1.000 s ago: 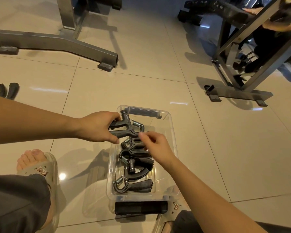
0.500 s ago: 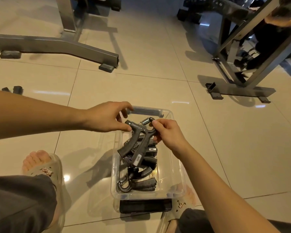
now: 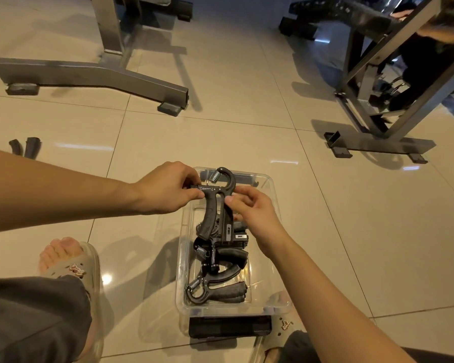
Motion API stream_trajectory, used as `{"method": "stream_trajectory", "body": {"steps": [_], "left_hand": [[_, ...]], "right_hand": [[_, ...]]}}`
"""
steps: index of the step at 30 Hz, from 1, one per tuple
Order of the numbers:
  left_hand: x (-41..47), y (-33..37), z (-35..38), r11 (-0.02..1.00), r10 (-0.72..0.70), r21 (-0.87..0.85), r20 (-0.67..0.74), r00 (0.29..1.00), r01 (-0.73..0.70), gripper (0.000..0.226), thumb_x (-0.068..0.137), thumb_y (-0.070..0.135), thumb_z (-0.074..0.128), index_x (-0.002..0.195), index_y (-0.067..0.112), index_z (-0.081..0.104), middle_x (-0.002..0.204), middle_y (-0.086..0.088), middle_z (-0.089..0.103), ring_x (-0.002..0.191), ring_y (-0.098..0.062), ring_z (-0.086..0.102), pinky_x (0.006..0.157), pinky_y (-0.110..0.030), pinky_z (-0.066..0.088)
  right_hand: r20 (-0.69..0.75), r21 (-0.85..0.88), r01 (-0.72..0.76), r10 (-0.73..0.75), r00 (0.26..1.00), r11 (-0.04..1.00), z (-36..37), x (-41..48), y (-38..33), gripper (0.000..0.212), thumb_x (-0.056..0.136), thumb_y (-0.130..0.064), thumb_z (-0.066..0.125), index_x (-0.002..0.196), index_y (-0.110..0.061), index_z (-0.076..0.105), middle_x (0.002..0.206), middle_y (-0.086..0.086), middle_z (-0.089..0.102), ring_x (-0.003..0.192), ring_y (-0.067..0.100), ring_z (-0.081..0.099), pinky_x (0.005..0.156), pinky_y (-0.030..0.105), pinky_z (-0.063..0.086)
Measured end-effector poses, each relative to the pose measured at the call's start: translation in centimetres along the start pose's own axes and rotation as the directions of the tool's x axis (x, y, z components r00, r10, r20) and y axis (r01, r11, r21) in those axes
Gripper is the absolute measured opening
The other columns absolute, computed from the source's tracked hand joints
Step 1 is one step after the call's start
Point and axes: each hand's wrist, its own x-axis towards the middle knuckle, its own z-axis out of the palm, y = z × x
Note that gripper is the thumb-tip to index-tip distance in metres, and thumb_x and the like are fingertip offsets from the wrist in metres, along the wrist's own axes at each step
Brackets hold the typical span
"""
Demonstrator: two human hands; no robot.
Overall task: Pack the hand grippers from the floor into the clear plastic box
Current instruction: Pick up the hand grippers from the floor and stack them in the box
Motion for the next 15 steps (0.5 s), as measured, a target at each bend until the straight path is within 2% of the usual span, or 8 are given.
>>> {"method": "stream_trajectory", "body": {"steps": [2,4,7,10,13,15], "left_hand": [[0.1,0.1,0.1,0.998,-0.048,-0.048,-0.037,0.998,0.046,0.019,0.088,0.036,0.075,0.094,0.018,0.074,0.079,0.007,0.068,0.074,-0.009,0.061,0.062,-0.025,0.044],[0.2,0.4,0.0,0.993,-0.068,-0.097,-0.044,0.997,0.064,0.019,0.086,0.034,0.077,0.094,0.018,0.073,0.077,0.005,0.068,0.074,-0.012,0.064,0.064,-0.028,0.049],[0.0,0.9,-0.2,0.988,-0.017,-0.153,-0.008,1.0,0.016,0.027,0.081,0.033,0.082,0.099,0.025,0.063,0.079,0.004,0.069,0.073,-0.015,0.067,0.07,-0.036,0.056],[-0.2,1.3,-0.2,0.987,0.073,-0.148,0.04,0.997,-0.066,0.034,0.081,0.026,0.082,0.105,0.028,0.058,0.083,0.006,0.068,0.074,-0.012,0.066,0.073,-0.037,0.057],[-0.2,1.6,-0.3,0.985,0.14,-0.102,0.034,0.99,-0.136,0.031,0.083,0.028,0.081,0.108,0.026,0.062,0.086,0.008,0.07,0.079,-0.01,0.067,0.078,-0.039,0.057],[-0.2,1.9,-0.4,0.983,0.161,-0.091,0.017,0.987,-0.159,0.031,0.083,0.032,0.08,0.109,0.026,0.063,0.087,0.009,0.07,0.08,-0.009,0.067,0.079,-0.038,0.057]], "right_hand": [[0.064,-0.059,-0.038,0.042,0.997,0.998,0.5,-0.4,0.3,0.029,0.095,-0.022,0.069,0.123,-0.014,0.064,0.101,0.002,0.076,0.09,0.013,0.073,0.077,0.029,0.054],[0.078,0.004,-0.03,0.03,0.997,1.0,0.7,-0.5,0.3,0.021,0.097,-0.015,0.065,0.117,-0.011,0.066,0.091,0.002,0.077,0.079,0.016,0.072,0.075,0.033,0.056],[-0.031,0.086,-0.017,0.02,0.999,0.996,0.5,-0.4,-0.3,0.02,0.097,-0.009,0.063,0.117,-0.012,0.063,0.088,0.005,0.076,0.07,0.019,0.07,0.058,0.029,0.055],[-0.105,0.023,0.014,-0.011,0.994,1.0,-0.5,-0.1,-0.8,0.018,0.097,-0.011,0.063,0.115,-0.014,0.064,0.092,0.004,0.074,0.069,0.014,0.069,0.049,0.023,0.05],[-0.1,-0.087,0.029,-0.038,0.994,0.996,-1.4,0.2,-1.3,0.016,0.099,-0.017,0.063,0.113,-0.013,0.07,0.096,0.001,0.069,0.072,0.01,0.066,0.051,0.015,0.048],[-0.038,-0.117,0.041,-0.046,0.998,0.992,-2.0,0.3,-1.7,0.021,0.096,-0.028,0.068,0.11,-0.014,0.073,0.096,0.004,0.069,0.073,0.01,0.067,0.056,0.018,0.05]]}}
